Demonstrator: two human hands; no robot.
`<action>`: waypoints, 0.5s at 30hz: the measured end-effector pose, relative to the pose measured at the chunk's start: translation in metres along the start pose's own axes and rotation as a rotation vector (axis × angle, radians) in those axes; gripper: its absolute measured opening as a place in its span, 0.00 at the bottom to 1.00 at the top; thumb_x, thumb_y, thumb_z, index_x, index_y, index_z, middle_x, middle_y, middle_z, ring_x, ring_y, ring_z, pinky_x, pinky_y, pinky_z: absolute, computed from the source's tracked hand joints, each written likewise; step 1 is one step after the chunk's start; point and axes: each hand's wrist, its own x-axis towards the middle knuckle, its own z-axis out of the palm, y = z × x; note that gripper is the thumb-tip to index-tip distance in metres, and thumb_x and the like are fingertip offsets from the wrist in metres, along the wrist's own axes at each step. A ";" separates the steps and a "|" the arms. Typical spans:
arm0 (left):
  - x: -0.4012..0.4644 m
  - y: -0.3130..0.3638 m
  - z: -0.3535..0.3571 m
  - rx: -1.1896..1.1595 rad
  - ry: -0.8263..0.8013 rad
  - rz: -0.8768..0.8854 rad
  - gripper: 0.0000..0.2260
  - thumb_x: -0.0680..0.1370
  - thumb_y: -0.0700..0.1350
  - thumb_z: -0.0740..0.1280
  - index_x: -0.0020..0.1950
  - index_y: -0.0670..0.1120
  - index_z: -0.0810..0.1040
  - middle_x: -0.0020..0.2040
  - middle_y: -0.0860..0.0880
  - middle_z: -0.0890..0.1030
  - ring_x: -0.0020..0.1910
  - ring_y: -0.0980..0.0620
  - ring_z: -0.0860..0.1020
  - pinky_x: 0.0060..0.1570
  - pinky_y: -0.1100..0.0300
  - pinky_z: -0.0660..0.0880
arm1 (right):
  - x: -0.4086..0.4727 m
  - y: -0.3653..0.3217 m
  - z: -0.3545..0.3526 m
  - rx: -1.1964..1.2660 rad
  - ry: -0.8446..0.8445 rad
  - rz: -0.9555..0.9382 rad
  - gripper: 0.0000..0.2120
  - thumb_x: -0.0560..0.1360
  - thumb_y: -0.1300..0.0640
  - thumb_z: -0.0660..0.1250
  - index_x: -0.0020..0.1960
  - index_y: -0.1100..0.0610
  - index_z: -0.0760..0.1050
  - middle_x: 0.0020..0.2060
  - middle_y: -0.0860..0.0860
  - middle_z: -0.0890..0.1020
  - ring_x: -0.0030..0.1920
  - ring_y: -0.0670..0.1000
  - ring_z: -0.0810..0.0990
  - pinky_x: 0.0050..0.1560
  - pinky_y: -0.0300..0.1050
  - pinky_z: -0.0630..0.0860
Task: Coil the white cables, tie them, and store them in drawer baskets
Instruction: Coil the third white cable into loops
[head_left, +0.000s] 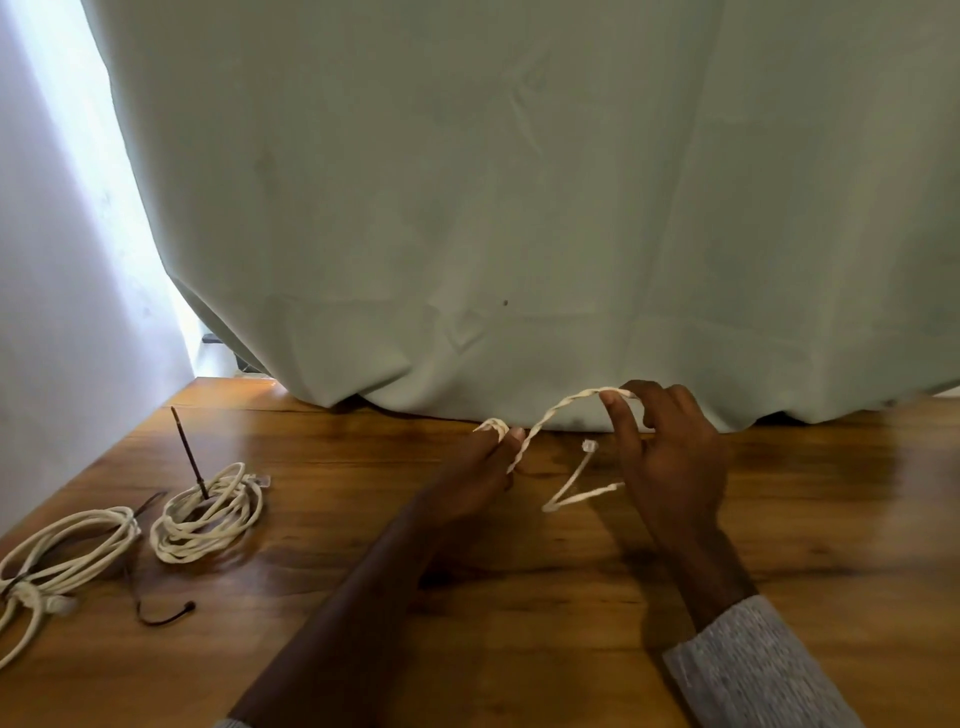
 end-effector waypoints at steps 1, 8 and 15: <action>-0.003 0.004 0.000 -0.043 -0.042 -0.025 0.18 0.86 0.50 0.55 0.46 0.38 0.73 0.33 0.50 0.72 0.28 0.59 0.69 0.29 0.66 0.66 | 0.000 0.003 0.002 -0.028 -0.029 0.020 0.15 0.80 0.46 0.66 0.56 0.55 0.83 0.46 0.54 0.82 0.41 0.52 0.80 0.36 0.40 0.71; -0.009 0.008 0.002 0.141 -0.148 -0.088 0.18 0.84 0.51 0.59 0.39 0.43 0.75 0.32 0.50 0.73 0.27 0.62 0.70 0.31 0.68 0.67 | 0.002 0.006 0.015 -0.087 -0.099 0.054 0.20 0.80 0.40 0.61 0.63 0.50 0.81 0.57 0.54 0.78 0.57 0.56 0.76 0.55 0.58 0.73; 0.000 0.001 0.006 -0.204 -0.021 -0.156 0.18 0.84 0.45 0.60 0.34 0.45 0.70 0.25 0.53 0.70 0.24 0.57 0.68 0.25 0.66 0.66 | -0.010 -0.030 0.005 0.714 -0.043 -0.006 0.18 0.81 0.52 0.57 0.64 0.59 0.76 0.53 0.52 0.78 0.54 0.54 0.77 0.51 0.50 0.76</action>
